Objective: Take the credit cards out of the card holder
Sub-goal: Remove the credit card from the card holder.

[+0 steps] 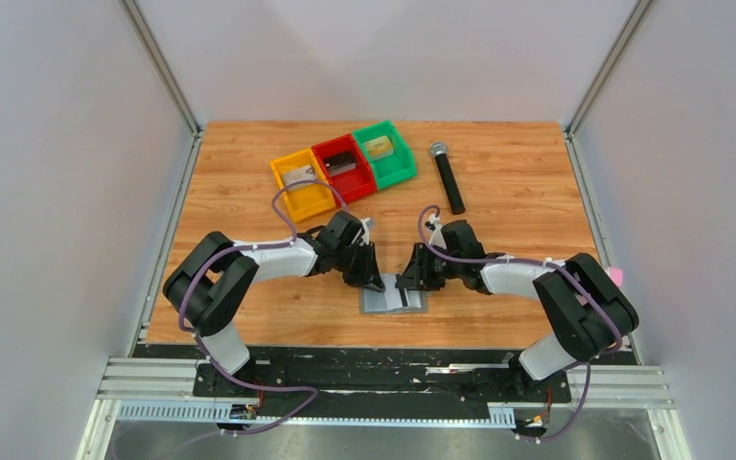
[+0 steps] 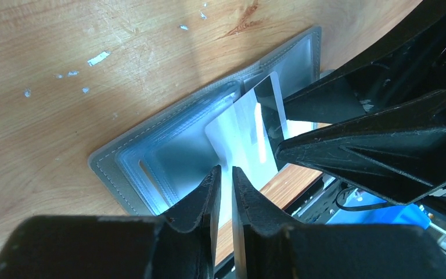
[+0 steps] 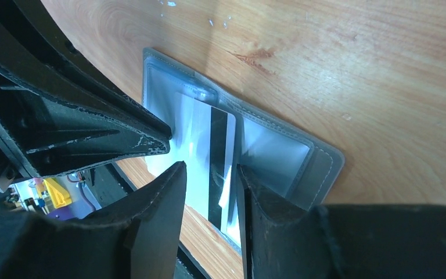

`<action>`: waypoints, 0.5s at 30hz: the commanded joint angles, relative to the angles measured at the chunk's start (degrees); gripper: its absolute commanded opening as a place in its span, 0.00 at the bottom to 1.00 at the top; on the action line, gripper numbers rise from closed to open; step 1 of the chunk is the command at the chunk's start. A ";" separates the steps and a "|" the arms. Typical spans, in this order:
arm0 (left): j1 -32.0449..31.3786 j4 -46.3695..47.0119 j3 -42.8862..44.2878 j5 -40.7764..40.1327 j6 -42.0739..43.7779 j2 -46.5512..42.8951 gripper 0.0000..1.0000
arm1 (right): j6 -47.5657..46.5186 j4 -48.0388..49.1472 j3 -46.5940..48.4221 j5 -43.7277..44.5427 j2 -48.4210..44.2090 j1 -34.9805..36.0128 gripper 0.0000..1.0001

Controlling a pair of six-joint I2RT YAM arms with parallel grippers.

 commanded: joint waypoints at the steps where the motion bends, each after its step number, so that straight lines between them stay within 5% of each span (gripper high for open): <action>1: 0.10 -1.75 -1.81 -2.60 0.69 1.80 0.21 | 0.29 3.23 -1.29 -2.19 1.74 -0.52 0.38; 5: 0.10 -1.75 -2.03 -2.69 0.77 1.87 0.21 | 0.45 3.74 -1.45 -2.52 1.98 -0.83 0.30; 11: 0.10 -2.10 -2.09 -2.75 0.91 1.51 0.21 | -0.02 2.69 -2.03 -2.18 -0.16 -2.85 0.01; 15: 0.10 -2.97 -1.61 -2.73 1.00 0.68 0.22 | -1.99 -1.22 -1.47 -0.12 -3.19 -3.82 0.00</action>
